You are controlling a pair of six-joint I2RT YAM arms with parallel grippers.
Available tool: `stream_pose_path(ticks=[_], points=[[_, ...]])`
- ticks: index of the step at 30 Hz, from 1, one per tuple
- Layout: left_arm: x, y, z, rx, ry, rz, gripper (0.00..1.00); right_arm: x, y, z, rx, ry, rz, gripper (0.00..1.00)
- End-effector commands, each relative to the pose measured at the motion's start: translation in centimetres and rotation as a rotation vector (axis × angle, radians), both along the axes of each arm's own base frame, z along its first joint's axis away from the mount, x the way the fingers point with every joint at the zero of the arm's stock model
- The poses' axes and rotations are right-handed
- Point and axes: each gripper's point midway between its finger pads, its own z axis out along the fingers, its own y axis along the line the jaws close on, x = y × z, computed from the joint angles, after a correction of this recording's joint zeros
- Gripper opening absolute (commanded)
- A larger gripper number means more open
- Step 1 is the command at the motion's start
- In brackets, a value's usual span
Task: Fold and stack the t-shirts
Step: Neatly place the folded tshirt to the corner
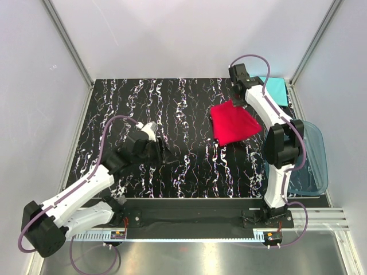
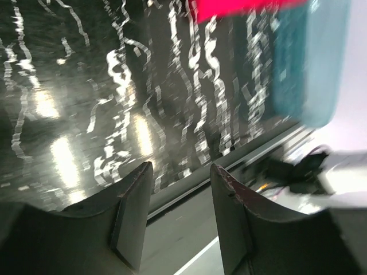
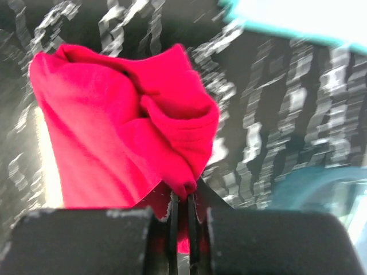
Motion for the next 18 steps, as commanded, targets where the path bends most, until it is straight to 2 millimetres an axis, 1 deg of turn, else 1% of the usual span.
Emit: stream_pose_path(ticks=[1, 2, 3, 4, 5, 6, 7, 9, 10, 11, 12, 13, 15, 16, 17, 18], points=[[-0.6, 1.0, 1.7, 0.082, -0.115, -0.14, 0.5, 2.4, -4.1, 3.2, -0.216, -0.05, -0.018, 0.0], [-0.5, 1.2, 1.7, 0.089, -0.123, -0.144, 0.5, 3.1, -4.2, 3.7, -0.223, -0.071, -0.018, 0.0], [-0.5, 1.3, 1.4, 0.096, -0.12, -0.151, 0.5, 4.1, -4.1, 3.5, -0.225, -0.087, -0.015, 0.0], [-0.6, 1.5, 0.9, 0.107, -0.11, -0.159, 0.5, 5.2, -4.2, 4.9, -0.22, -0.126, -0.007, 0.0], [-0.6, 1.6, 0.6, 0.105, -0.1, -0.166, 0.5, 5.8, -4.2, 5.3, -0.227, -0.14, -0.006, 0.0], [-0.6, 1.7, 0.4, 0.098, -0.086, -0.177, 0.5, 6.6, -4.3, 5.0, -0.238, -0.144, -0.005, 0.0], [-0.7, 2.0, -0.2, 0.127, -0.083, -0.195, 0.49, 7.5, -4.5, 6.4, -0.253, -0.179, 0.003, 0.0], [-0.1, 2.5, -0.3, 0.174, -0.105, -0.192, 0.5, 8.5, -5.1, 7.1, -0.283, -0.204, 0.0, 0.0], [0.2, 2.8, -0.5, 0.202, -0.119, -0.198, 0.5, 9.1, -5.4, 8.1, -0.297, -0.228, 0.011, 0.0], [0.5, 2.9, -0.5, 0.217, -0.129, -0.192, 0.5, 9.4, -5.7, 8.6, -0.313, -0.238, 0.009, 0.0], [1.2, 3.2, -0.3, 0.229, -0.144, -0.179, 0.5, 9.8, -6.1, 8.6, -0.324, -0.24, 0.017, 0.0], [1.8, 3.1, -0.4, 0.236, -0.153, -0.184, 0.49, 10.2, -6.0, 9.4, -0.345, -0.254, 0.047, 0.0], [2.6, 3.1, -0.2, 0.224, -0.148, -0.176, 0.5, 10.7, -6.1, 9.5, -0.359, -0.253, 0.078, 0.0], [3.0, 2.9, -0.7, 0.22, -0.131, -0.177, 0.5, 11.1, -6.2, 10.9, -0.378, -0.277, 0.094, 0.0], [3.3, 2.9, -0.7, 0.202, -0.119, -0.176, 0.49, 11.2, -6.1, 11.3, -0.38, -0.277, 0.111, 0.0], [3.4, 3.0, -1.1, 0.199, -0.106, -0.175, 0.49, 11.4, -6.2, 11.2, -0.388, -0.272, 0.118, 0.0]])
